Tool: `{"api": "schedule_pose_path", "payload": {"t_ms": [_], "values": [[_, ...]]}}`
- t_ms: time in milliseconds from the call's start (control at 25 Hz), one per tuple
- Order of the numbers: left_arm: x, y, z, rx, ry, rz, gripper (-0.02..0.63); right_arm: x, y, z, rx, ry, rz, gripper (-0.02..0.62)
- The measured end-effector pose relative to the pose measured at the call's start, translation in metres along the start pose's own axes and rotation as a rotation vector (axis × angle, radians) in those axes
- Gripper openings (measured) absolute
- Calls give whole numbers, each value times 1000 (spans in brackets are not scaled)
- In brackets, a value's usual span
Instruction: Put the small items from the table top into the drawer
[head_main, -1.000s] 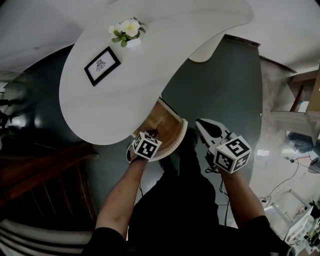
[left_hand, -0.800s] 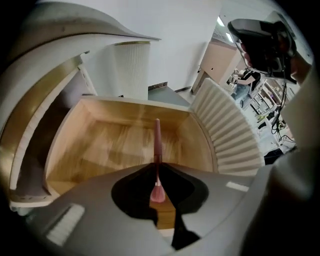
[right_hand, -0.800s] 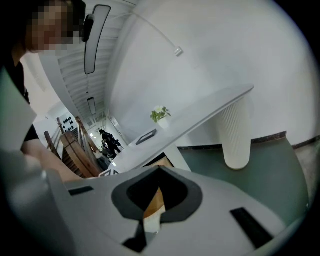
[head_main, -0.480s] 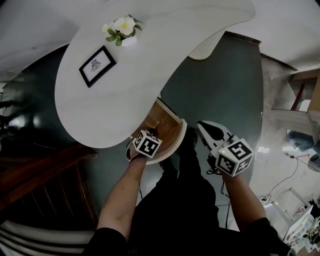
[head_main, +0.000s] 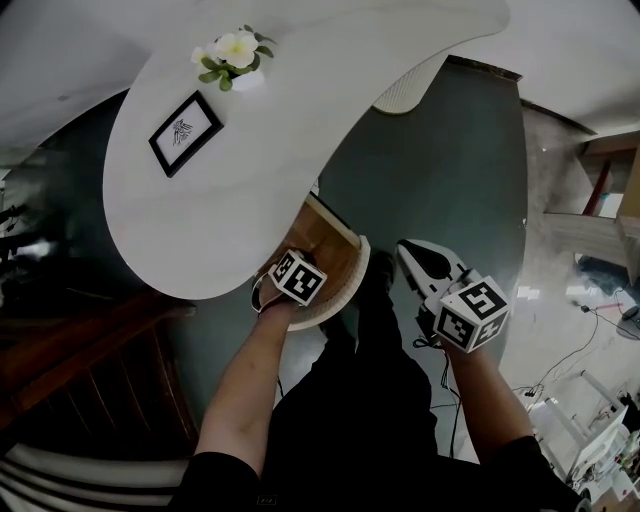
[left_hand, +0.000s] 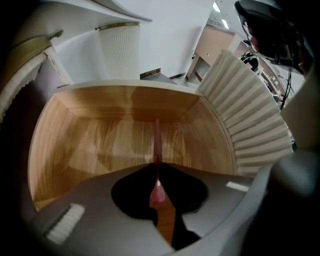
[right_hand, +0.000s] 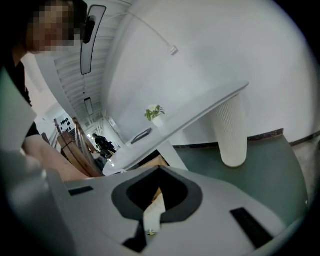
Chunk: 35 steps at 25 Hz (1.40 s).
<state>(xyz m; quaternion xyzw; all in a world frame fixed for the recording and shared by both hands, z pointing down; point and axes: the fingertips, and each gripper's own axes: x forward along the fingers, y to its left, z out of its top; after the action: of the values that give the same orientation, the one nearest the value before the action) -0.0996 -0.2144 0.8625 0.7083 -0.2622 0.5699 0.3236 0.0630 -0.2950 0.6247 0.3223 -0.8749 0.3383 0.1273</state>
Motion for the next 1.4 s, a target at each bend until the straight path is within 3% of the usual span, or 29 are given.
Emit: {"api": "schedule_pose_path", "payload": {"t_ms": [440,520,640,1080,1400], "values": [[6,1,-10,29,23,5,48,-7,-7,-5,11,-5,-16,-6],[5,2,-11,30,20,10,95,-7,-7,-5,10,-7,-16,-6],[2,3,-13,19,9,16,100,-8,-4,-4,7,-9,-14,-6],[-40,-3,-4,-47,-132,17,100,-19,23,12,-43,-36,-21,-6],[-90,-19,-22,-43,-222,46,98,-36,80,25,-102,-54,-4,-6]]}}
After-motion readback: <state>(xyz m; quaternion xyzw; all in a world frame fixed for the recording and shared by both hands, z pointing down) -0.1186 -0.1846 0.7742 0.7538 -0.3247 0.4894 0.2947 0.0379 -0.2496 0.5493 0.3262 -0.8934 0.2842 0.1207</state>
